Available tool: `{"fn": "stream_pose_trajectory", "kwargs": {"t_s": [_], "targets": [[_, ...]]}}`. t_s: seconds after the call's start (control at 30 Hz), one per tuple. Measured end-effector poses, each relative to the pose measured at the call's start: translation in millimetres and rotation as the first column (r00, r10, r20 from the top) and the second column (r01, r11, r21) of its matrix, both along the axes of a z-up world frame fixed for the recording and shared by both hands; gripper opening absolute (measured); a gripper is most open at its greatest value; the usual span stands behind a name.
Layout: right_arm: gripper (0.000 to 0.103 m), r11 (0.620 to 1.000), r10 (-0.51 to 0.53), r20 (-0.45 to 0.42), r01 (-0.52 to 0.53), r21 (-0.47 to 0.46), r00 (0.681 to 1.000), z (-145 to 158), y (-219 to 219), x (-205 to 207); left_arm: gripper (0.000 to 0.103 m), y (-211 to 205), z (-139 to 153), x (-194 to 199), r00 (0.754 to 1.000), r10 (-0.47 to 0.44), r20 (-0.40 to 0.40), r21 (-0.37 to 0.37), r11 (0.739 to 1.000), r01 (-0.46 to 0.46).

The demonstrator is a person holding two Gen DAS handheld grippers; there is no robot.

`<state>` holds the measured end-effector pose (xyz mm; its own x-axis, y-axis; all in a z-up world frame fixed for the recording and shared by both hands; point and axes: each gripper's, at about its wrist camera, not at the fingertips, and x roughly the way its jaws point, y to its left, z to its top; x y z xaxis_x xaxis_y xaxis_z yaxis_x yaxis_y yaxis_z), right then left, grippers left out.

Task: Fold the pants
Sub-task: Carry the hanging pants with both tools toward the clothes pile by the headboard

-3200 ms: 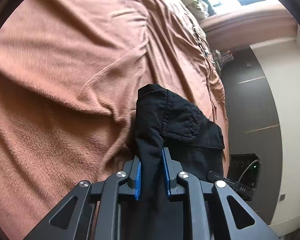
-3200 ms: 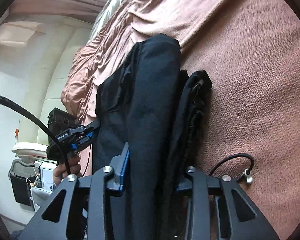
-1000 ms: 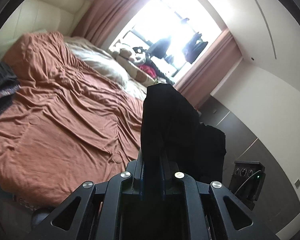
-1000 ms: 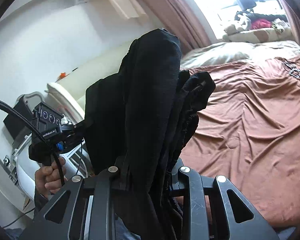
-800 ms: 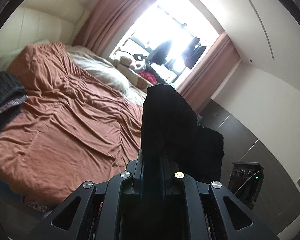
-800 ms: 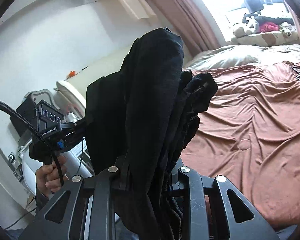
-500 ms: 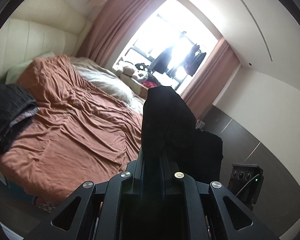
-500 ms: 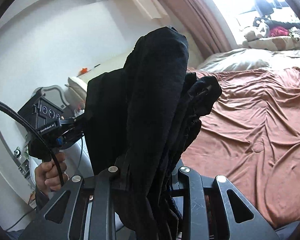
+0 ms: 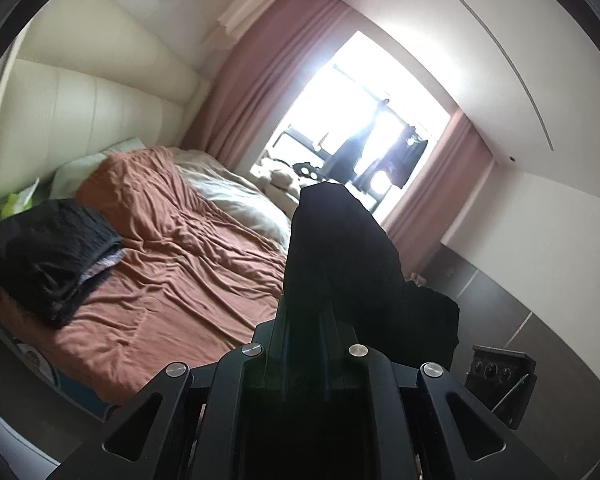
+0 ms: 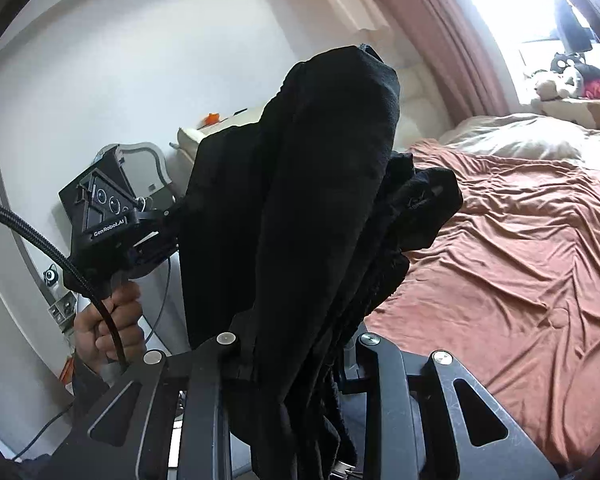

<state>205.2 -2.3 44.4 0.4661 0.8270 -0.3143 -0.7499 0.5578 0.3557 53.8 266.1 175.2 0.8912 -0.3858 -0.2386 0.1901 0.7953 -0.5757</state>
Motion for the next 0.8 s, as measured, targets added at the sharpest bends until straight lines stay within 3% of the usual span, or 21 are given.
{"fn": "stream_pose_trajectory", "kwargs": {"t_s": [0.33,0.8], "targets": [[0.023,1.000,0.003,-0.038,-0.004,-0.031,0.999,-17,35,54,0.012,48,-28,23,0.998,0.052,-0.028,-0.045,0.998,-0.053],[0.023,0.998,0.020,-0.097,-0.026,-0.064,0.995,-32,91,149,0.012,123,-54,92,0.991,0.112,-0.072,-0.065,0.991,-0.117]]}}
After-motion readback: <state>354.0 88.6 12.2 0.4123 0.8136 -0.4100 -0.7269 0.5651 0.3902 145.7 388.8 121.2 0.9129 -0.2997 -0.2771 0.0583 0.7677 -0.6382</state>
